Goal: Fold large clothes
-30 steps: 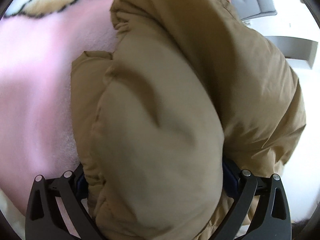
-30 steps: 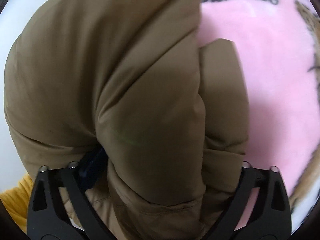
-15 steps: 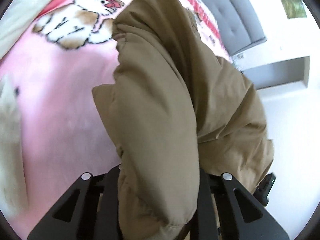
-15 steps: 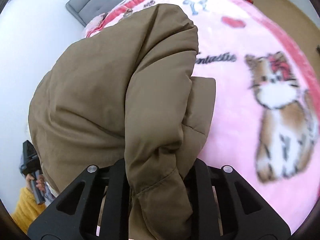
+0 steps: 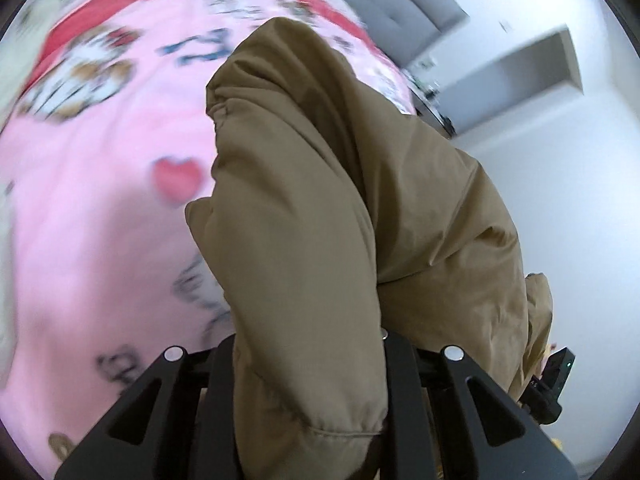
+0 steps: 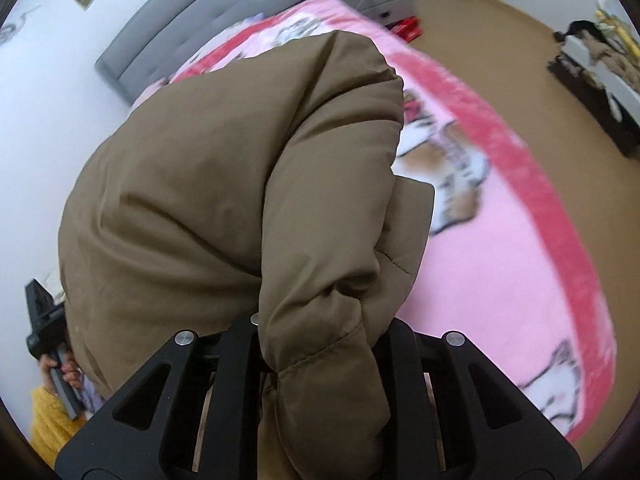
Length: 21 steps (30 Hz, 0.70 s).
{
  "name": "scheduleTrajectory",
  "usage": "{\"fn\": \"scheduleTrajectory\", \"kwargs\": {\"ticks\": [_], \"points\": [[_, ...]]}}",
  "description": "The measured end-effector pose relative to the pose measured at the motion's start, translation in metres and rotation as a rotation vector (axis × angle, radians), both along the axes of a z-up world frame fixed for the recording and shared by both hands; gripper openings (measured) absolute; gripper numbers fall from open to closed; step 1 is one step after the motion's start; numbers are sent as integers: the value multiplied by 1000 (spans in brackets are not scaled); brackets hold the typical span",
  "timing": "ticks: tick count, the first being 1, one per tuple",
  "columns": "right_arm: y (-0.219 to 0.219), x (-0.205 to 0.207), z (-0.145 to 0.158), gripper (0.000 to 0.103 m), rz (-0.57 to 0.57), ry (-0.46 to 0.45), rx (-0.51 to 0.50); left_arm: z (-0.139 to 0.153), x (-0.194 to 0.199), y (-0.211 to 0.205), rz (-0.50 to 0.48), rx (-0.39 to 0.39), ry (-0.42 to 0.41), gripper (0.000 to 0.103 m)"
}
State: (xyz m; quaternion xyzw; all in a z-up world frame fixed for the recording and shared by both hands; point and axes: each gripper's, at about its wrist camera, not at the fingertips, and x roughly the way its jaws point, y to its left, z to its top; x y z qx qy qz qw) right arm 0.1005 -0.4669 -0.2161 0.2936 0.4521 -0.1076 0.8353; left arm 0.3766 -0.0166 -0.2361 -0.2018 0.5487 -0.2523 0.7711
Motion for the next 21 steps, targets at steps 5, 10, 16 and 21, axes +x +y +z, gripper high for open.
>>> {"fn": "scheduleTrajectory", "kwargs": {"ticks": [5,10,16,21], "points": [[-79,11,4,16,-43,-26,-61,8,52,-119,-80,17,-44,19],[-159,47,0,16,-41,-11,-123,13,115,-236,-126,24,-47,19],[-232,68,-27,17,-81,-21,-123,-19,196,-353,-196,93,-24,20],[-270,74,-90,18,-163,78,-90,-77,210,-425,-253,244,13,22]]}}
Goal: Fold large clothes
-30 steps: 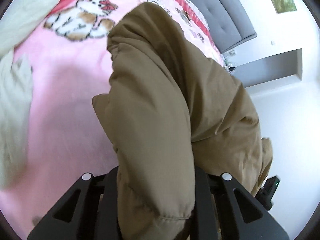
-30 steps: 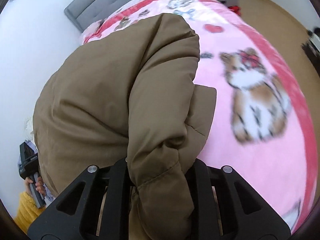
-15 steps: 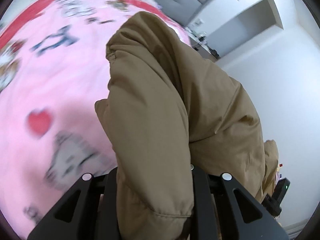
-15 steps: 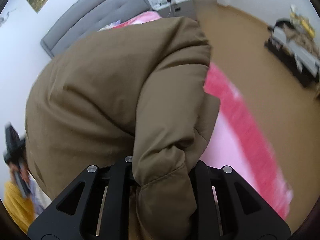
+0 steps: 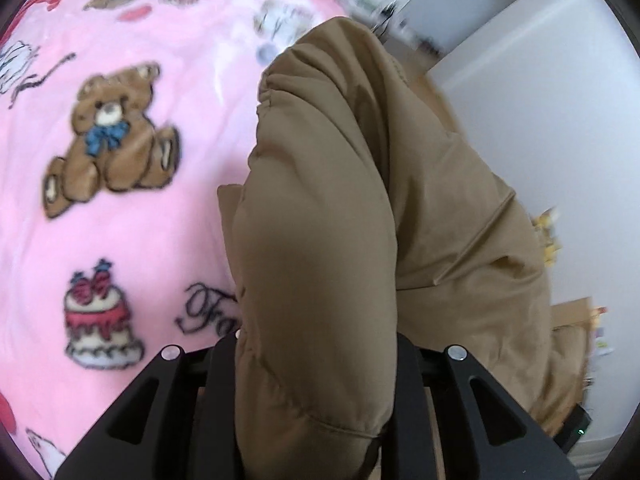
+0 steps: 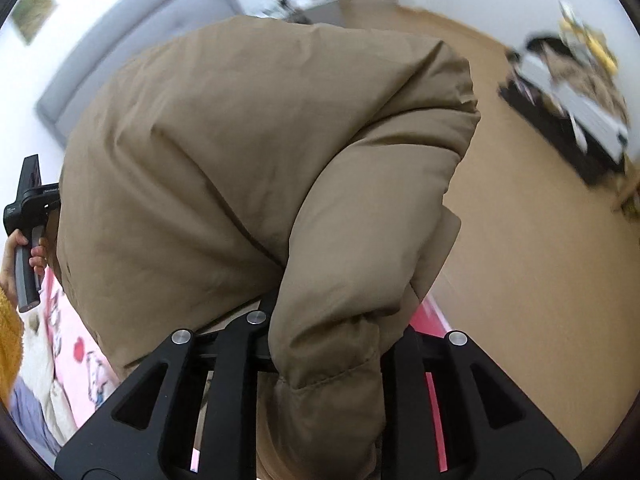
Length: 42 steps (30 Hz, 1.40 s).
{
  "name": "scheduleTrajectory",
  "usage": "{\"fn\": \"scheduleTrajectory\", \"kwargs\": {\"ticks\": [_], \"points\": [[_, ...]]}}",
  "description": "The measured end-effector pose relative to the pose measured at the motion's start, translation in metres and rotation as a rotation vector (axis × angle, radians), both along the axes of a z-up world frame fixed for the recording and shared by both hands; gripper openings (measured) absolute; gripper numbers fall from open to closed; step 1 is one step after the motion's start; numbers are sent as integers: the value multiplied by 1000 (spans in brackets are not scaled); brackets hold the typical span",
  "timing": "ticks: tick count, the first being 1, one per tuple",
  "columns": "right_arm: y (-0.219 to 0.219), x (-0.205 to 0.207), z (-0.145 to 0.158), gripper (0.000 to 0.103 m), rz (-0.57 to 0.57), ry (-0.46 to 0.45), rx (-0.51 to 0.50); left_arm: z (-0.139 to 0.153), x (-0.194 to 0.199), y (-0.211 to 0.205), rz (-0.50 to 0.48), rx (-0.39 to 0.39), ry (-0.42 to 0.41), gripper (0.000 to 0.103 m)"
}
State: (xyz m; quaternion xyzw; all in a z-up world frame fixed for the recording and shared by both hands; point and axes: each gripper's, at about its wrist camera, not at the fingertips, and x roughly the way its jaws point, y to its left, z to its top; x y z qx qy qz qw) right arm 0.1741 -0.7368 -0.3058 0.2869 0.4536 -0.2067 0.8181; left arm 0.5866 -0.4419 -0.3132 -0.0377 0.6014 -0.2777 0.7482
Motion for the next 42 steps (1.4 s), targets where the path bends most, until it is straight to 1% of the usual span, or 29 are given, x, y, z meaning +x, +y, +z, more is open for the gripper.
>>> {"fn": "scheduleTrajectory", "kwargs": {"ticks": [1,3,5,7,8,11,13,14,15,16,17,18,19,20,21,22,23,25,26,27,28,29,30,33,35,38,39,40,42], "points": [[-3,-1,-15,19,-25,17,16,-17,4,-5,12,55,-16,23],[-9,-5,-39,21,-40,33,31,-41,12,-5,20,93,-21,26],[-10,-7,-56,25,-46,27,27,-62,21,5,27,78,-5,30],[-8,-8,-59,32,-50,9,3,-67,24,8,-4,75,-18,37],[-6,-9,-60,33,-59,5,-2,-69,26,8,-27,84,-27,38],[-7,-20,-58,39,-84,-38,26,-61,30,9,-183,119,-72,43],[-13,-26,-54,43,-93,-55,36,-51,29,12,-256,141,-88,49],[-13,-28,-52,45,-92,-57,33,-44,30,16,-303,173,-117,52],[-9,-31,-48,53,-86,-47,29,-39,32,19,-328,202,-135,60],[-5,-32,-42,68,-88,-28,10,-35,35,22,-340,232,-153,75],[-2,-35,-38,75,-88,-14,-17,-26,38,29,-340,271,-191,81],[2,-41,-30,79,-84,-10,-54,-18,40,32,-343,284,-215,85],[3,-45,-24,81,-92,-8,-84,-8,40,36,-343,295,-242,86],[7,-50,-19,82,-98,-12,-111,3,41,42,-345,306,-278,88],[10,-55,-7,83,-106,-20,-171,11,37,44,-343,315,-317,90],[15,-58,5,83,-107,-40,-232,20,33,46,-332,316,-370,90],[19,-59,15,83,-94,-72,-272,25,29,44,-341,288,-395,90],[33,-48,39,83,-6,-188,-362,37,7,30,-425,162,-451,90],[42,-40,46,83,44,-219,-393,42,-9,20,-469,118,-506,90],[48,-22,51,82,99,-225,-436,43,-25,9,-505,90,-556,90],[52,-8,52,76,134,-222,-456,40,-36,-2,-528,69,-571,90],[54,4,51,72,157,-216,-471,34,-45,-14,-538,50,-557,90],[54,19,46,66,177,-207,-461,23,-50,-30,-526,49,-509,90],[59,51,28,58,187,-137,-392,1,-57,-53,-440,125,-490,91],[52,64,11,58,173,-90,-377,-8,-55,-55,-393,126,-462,94],[47,72,-9,68,156,-36,-349,-28,-34,-42,-299,101,-338,99],[41,75,-19,70,150,-15,-304,-34,-29,-37,-278,82,-297,99],[35,77,-26,72,143,-14,-274,-37,-29,-35,-277,80,-290,99],[33,75,-37,73,137,-12,-249,-36,-36,-37,-307,106,-326,99]]}}
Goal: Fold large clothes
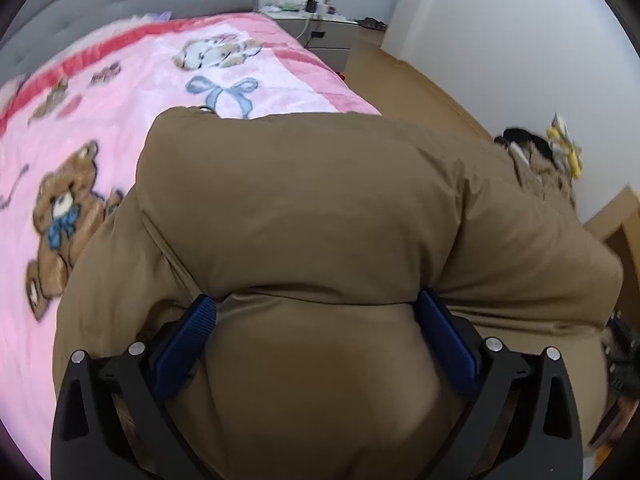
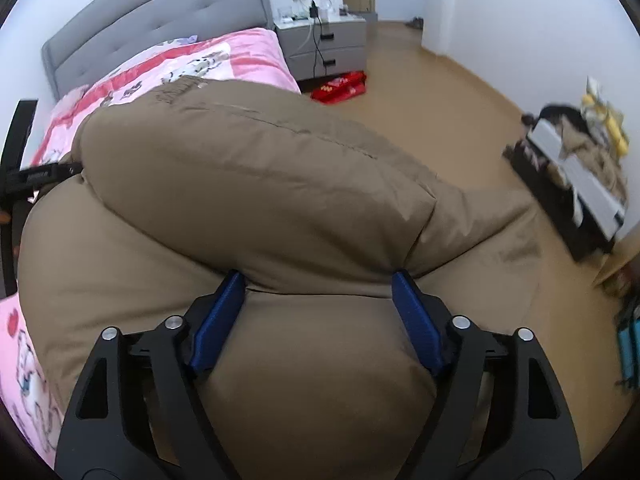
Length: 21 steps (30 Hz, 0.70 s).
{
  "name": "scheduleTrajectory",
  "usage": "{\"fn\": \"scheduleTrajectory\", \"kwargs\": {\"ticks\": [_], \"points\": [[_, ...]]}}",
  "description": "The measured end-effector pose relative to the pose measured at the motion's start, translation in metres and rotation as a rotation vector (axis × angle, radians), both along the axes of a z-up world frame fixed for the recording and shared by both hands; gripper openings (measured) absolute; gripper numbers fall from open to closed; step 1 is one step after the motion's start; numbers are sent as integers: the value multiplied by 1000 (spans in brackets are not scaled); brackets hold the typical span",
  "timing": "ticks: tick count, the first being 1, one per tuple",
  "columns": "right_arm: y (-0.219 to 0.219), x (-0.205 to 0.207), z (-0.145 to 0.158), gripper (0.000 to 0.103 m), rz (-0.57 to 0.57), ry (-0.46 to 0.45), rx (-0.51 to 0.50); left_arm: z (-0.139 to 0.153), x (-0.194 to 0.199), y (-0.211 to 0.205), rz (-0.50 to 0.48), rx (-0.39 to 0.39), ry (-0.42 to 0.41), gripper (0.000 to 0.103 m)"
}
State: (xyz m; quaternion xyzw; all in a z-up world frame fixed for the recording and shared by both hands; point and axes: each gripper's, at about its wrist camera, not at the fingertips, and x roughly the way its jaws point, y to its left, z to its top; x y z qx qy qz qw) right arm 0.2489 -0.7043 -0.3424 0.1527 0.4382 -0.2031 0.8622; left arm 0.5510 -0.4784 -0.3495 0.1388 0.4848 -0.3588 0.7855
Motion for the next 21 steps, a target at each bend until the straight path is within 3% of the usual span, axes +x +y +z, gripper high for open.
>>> {"fn": "scheduleTrajectory", "kwargs": {"ticks": [2,5,8,11,13,16,18,21], "points": [[4,-1,-4,76,4,19,-12,2,-5,-1,-6,23,-17,99],[5,-4,-7,88,-32,27,-9,5,-8,6,50,27,12,99],[11,-17,-3,95,-66,-29,-6,23,-34,18,124,26,-62,98],[28,-26,12,95,-61,-31,-92,48,-74,25,75,23,-158,98],[46,-34,33,95,-35,-53,-140,72,-108,30,30,28,-264,98],[66,-52,69,95,-52,-143,-169,107,-155,43,25,-21,-360,98],[87,-71,100,95,-62,-210,-219,129,-176,50,50,-55,-375,98],[112,-95,141,95,-35,-263,-263,167,-208,68,101,-134,-312,98]]}}
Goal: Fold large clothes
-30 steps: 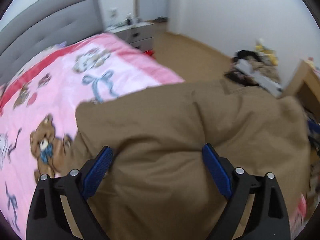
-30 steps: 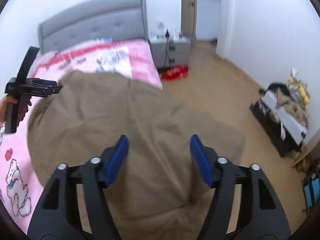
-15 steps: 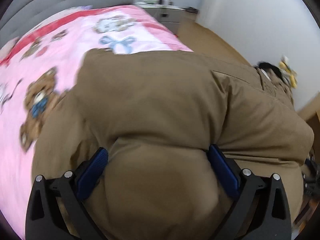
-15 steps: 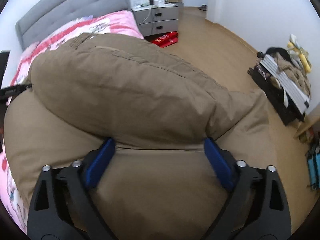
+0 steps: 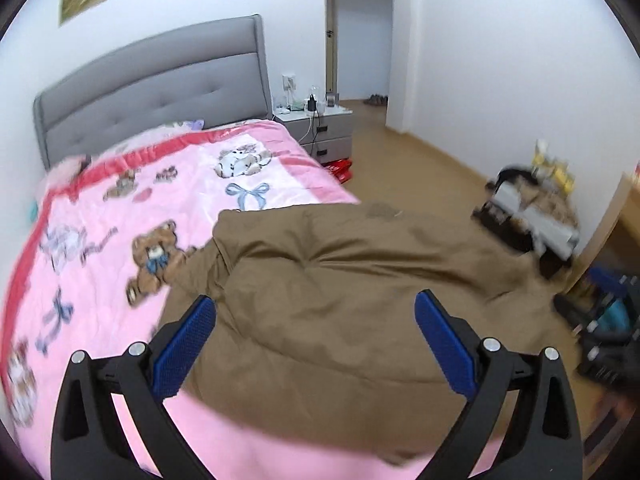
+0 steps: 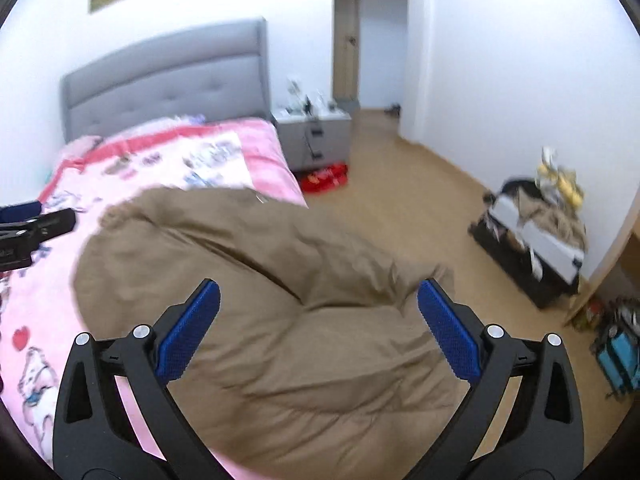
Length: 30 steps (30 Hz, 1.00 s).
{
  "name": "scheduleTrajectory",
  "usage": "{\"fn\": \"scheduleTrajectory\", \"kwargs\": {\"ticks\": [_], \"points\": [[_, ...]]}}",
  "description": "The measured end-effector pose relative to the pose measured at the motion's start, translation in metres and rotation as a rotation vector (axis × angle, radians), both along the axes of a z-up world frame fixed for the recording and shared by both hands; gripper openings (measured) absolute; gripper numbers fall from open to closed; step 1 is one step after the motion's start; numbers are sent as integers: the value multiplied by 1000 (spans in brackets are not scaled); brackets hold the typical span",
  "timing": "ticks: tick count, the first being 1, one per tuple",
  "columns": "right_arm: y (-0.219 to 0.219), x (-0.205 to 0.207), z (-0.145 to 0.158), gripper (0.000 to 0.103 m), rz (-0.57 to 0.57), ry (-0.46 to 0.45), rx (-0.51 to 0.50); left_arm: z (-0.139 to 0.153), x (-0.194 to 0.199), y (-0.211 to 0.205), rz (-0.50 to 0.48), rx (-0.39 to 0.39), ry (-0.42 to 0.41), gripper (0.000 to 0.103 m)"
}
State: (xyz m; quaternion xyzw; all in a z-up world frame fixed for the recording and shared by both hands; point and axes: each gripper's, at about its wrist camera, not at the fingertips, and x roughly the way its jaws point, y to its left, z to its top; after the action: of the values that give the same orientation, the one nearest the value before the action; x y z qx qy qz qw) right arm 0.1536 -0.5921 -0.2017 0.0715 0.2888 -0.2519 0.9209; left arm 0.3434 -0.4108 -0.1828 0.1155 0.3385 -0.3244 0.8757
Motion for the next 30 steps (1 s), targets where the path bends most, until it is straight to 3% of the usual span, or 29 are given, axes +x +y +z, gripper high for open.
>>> {"fn": "scheduleTrajectory", "kwargs": {"ticks": [2,5,9,11,15,18,20,23,26,30], "points": [[13,-15,26,95,16,-24,-5,19,-14,9,41,-20,47,98],[31,-46,58,95,50,-94,-16,34,-34,22,68,-43,48,98],[35,-51,64,95,96,-74,-11,26,-38,24,11,-5,40,98],[28,-40,54,95,137,-40,31,11,-22,17,-32,35,59,98],[-30,7,19,95,184,30,211,-18,60,-3,-86,67,115,98],[-70,48,-13,84,198,75,345,-34,123,-27,-129,48,188,98],[-90,74,-34,81,212,96,405,-53,155,-53,-171,87,257,98],[-99,98,-59,70,199,164,424,-74,171,-85,-190,180,225,98],[-112,115,-85,68,132,241,432,-103,188,-112,-164,278,269,98],[-139,115,-97,68,49,250,452,-123,215,-124,-101,283,301,98]]}}
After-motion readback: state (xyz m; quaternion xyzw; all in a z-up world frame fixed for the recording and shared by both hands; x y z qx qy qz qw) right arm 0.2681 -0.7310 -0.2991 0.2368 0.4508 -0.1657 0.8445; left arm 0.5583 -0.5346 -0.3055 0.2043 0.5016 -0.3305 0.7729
